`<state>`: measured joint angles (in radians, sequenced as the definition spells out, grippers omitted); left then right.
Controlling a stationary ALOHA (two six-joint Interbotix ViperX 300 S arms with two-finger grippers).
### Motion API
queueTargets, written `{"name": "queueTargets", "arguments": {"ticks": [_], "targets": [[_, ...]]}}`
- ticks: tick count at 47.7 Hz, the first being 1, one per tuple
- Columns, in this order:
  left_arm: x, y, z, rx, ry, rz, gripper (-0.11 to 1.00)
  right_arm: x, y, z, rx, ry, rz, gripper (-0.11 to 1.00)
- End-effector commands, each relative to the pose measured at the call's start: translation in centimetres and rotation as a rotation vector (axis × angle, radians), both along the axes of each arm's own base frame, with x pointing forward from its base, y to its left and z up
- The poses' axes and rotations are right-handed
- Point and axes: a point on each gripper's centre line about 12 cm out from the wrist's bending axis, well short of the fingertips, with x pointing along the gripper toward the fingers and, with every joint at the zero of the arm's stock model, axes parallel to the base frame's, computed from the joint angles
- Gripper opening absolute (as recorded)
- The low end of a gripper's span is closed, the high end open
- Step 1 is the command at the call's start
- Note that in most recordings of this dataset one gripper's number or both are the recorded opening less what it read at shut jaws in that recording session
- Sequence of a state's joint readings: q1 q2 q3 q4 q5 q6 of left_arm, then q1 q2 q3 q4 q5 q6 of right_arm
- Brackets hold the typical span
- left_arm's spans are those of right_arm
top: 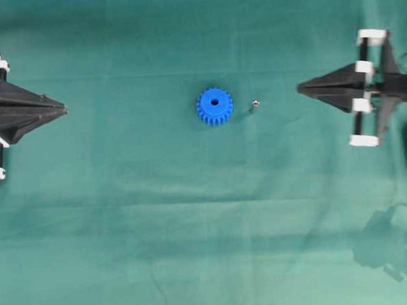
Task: Insert the shaft placed at a random location into the center hole of the small gear at another random location.
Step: 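Move the right gripper left toward the small metal shaft beside the gear, then lower the right gripper and close it on the metal shaft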
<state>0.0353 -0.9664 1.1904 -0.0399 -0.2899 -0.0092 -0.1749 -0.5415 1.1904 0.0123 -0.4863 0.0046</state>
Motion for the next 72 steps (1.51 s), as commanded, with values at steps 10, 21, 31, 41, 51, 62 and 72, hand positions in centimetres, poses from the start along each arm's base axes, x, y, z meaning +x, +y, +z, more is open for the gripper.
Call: {"name": "queueTargets", "arguments": {"ticks": [10, 21, 31, 41, 51, 62, 72], "targets": [[0.1, 0.2, 0.0, -0.003, 0.001, 0.009, 0.00, 3.3, -2.4, -5.1, 0.076, 0.054, -0.118, 0.56], [0.1, 0.3, -0.2, -0.008, 0.004, 0.013, 0.00, 5.5, -3.0, -9.0, 0.107, 0.162, -0.144, 0.73], [0.0, 0.3, -0.5, -0.008, 0.010, 0.013, 0.00, 6.4, -3.3, -11.2, 0.133, 0.217, -0.159, 0.72], [0.0, 0.3, -0.5, -0.008, 0.015, 0.015, 0.00, 6.4, -2.9, -11.4, 0.131, 0.200, -0.150, 0.64], [-0.1, 0.3, -0.5, -0.008, 0.018, 0.016, 0.00, 6.6, -2.5, -11.2, 0.128, 0.192, -0.135, 0.25], [-0.1, 0.3, -0.6, -0.009, 0.024, 0.016, 0.00, 6.8, -2.6, -10.8, 0.130, 0.181, -0.136, 0.25], [0.0, 0.3, -0.6, -0.009, 0.026, 0.016, 0.00, 7.1, -2.6, -7.5, 0.117, 0.109, -0.126, 0.25]]}}
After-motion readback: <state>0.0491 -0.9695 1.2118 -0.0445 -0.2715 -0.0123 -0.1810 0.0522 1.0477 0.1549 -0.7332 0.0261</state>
